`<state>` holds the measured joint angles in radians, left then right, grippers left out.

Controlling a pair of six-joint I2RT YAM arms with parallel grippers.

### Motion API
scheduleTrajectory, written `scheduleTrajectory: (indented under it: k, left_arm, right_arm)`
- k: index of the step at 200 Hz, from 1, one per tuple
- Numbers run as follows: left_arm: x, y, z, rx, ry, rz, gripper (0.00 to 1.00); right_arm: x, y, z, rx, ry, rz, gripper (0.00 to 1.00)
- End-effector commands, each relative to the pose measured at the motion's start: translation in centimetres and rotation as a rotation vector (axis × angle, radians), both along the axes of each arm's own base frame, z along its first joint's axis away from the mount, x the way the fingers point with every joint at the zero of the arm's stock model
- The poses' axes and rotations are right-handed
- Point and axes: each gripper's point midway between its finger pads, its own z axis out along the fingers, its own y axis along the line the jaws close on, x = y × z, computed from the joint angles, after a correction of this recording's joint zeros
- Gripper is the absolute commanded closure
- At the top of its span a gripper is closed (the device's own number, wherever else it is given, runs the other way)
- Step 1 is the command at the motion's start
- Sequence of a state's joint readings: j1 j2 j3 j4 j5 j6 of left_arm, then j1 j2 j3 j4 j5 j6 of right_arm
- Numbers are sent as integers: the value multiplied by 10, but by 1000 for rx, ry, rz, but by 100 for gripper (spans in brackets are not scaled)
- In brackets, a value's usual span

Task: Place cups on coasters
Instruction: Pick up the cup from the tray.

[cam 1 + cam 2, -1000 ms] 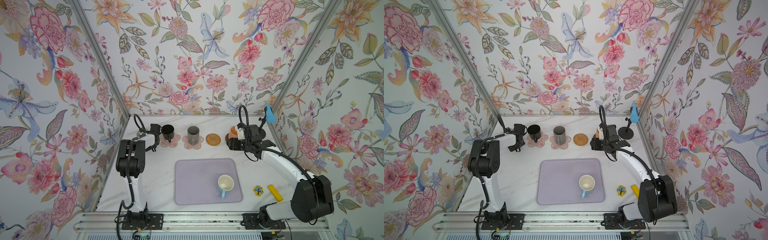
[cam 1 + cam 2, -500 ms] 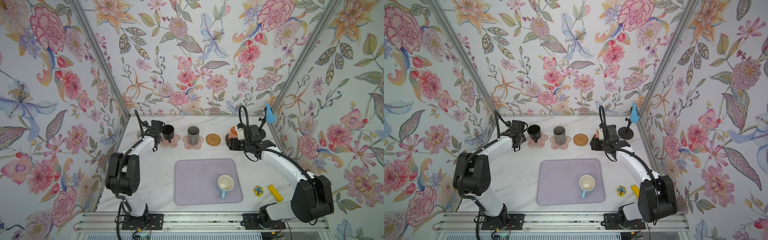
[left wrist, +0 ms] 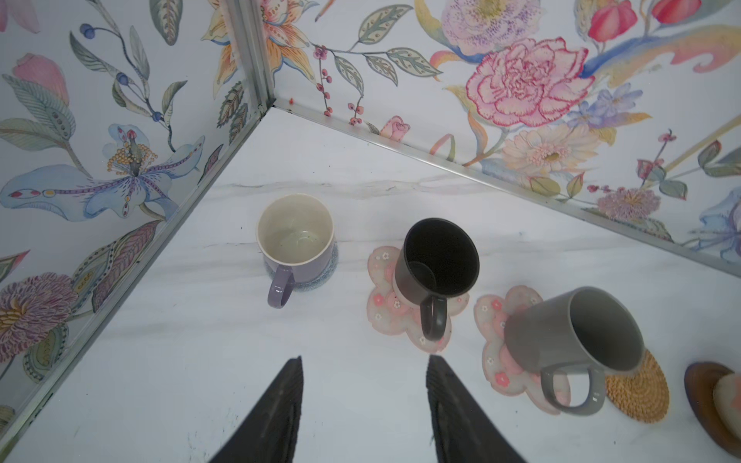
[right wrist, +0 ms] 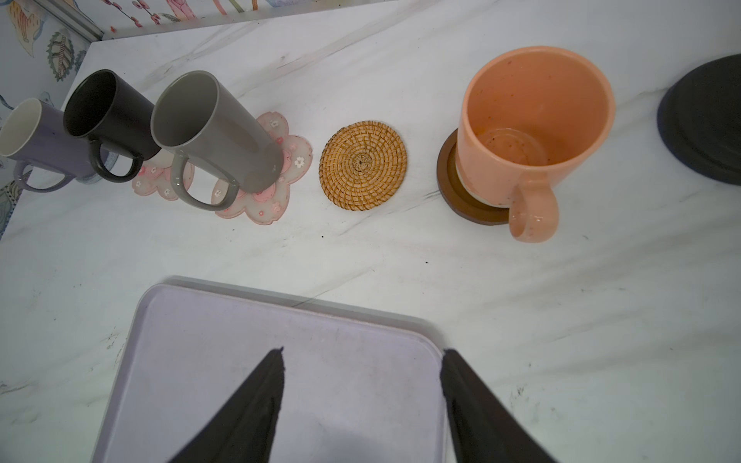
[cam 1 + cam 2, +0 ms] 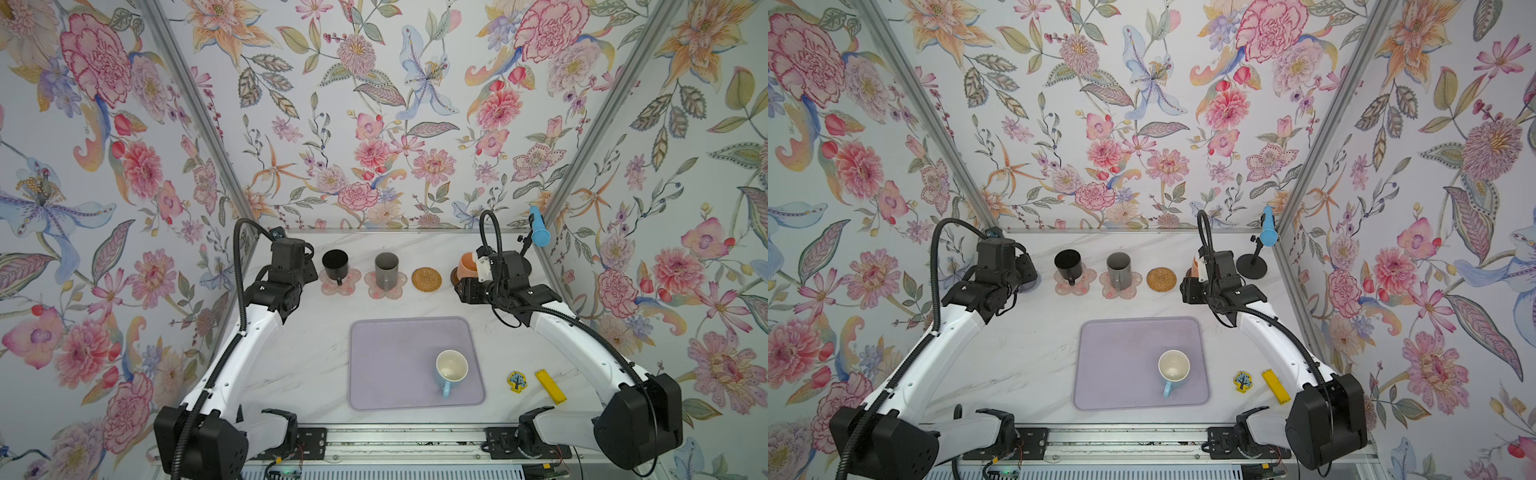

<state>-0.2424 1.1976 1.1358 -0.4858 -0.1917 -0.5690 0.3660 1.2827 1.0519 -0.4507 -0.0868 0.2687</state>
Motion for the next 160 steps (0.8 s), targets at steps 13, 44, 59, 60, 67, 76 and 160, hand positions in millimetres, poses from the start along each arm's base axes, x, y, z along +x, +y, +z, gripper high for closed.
scheduleTrajectory:
  k: [13,44,59,60,67,76,160]
  left_arm:
    - [-29,-51,2,-3,6,-279,38]
    - [-51,-77,-1,-29,-4,-358,34]
    - [-56,-76,-10,-45,14,-344,34]
    - [-56,-76,-10,-47,14,-343,34]
    - [-58,-74,-14,-50,23,-332,34]
    - [-59,-73,-20,-54,40,-324,34]
    - [-53,-66,-54,-52,147,-227,32]
  right_arm:
    - [-26,-10,10,-35,-3,-30,36]
    - [-55,-11,4,-60,22,-32,36]
    - [-67,-11,1,-59,33,-34,36]
    - [-68,-11,1,-59,33,-32,36]
    - [-73,-11,2,-56,35,-36,36]
    - [-81,-12,2,-60,38,-44,36]
    - [-189,2,3,68,176,-40,40]
